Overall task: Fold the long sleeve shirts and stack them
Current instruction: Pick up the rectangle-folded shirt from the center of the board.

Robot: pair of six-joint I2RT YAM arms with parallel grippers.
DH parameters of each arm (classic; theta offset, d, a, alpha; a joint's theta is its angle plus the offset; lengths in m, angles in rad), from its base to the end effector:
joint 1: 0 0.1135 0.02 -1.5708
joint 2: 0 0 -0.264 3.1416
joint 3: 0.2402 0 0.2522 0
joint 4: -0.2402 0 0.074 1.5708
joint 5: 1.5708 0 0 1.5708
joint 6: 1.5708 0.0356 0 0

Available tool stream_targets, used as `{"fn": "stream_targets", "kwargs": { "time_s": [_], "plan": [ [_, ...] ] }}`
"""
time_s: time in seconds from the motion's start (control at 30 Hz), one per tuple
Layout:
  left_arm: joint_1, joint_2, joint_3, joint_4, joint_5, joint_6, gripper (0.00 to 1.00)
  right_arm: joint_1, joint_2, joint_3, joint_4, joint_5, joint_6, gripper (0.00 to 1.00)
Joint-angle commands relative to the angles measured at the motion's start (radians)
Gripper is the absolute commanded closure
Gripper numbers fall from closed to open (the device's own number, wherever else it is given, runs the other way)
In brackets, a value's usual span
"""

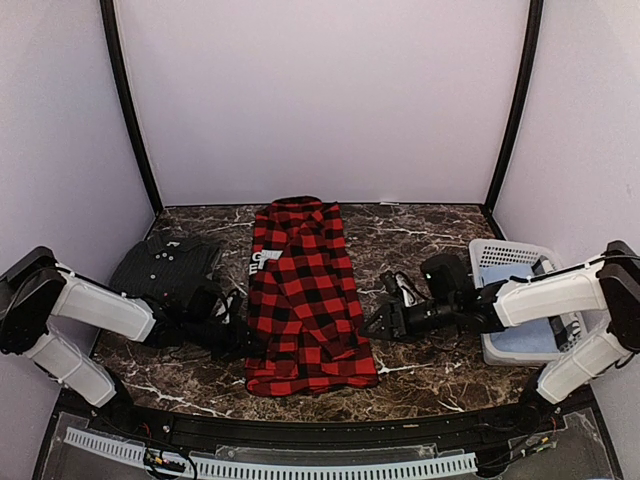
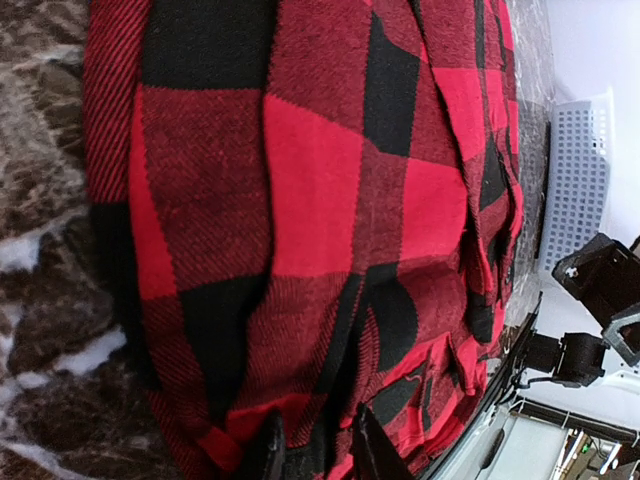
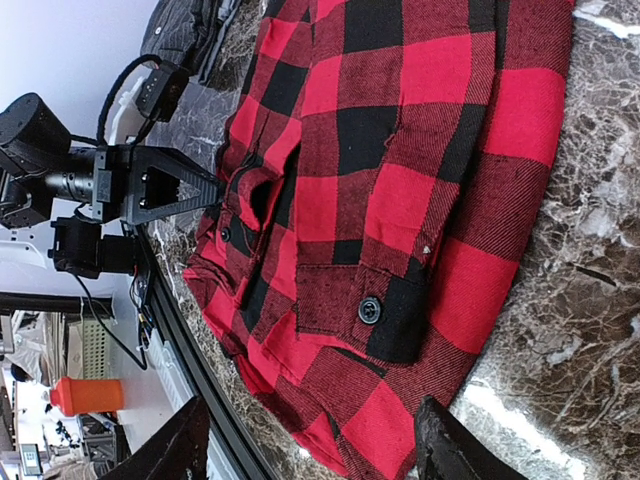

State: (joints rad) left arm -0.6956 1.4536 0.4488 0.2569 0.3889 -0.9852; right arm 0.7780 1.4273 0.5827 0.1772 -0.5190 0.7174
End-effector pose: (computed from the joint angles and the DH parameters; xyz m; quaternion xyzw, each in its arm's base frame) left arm 0.1829 -0.1703 0.1284 -0.0533 0.9010 -0.4105 0.1299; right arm 0.1815 0.2036 0.1665 -0.1383 0.8658 0.4561 0.1524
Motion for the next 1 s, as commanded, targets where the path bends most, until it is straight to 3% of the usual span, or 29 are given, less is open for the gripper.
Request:
{"fn": "stream_targets", "kwargs": {
  "time_s": [0.0, 0.2, 0.53, 0.73, 0.97],
  "plan": [
    [-0.017, 0.042, -0.04, 0.027, 0.018, -0.03, 0.78, 0.01, 0.029, 0.016, 0.001, 0.007, 0.001, 0.33],
    [-0.022, -0.05, -0.014, -0.045, 0.018, -0.016, 0.77, 0.014, 0.052, 0.038, -0.049, 0.022, -0.01, 0.34],
    [-0.022, -0.294, 0.025, -0.407, -0.081, 0.02, 0.72, 0.016, 0.025, -0.026, -0.07, 0.043, 0.037, 0.37],
    [-0.021, -0.32, -0.032, -0.375, -0.087, -0.004, 0.69, 0.027, 0.037, -0.048, -0.039, 0.052, 0.047, 0.38],
    [-0.013, -0.236, -0.041, -0.31, -0.066, -0.001, 0.68, 0.026, 0.141, -0.024, 0.041, 0.022, 0.053, 0.4]
  ]
}}
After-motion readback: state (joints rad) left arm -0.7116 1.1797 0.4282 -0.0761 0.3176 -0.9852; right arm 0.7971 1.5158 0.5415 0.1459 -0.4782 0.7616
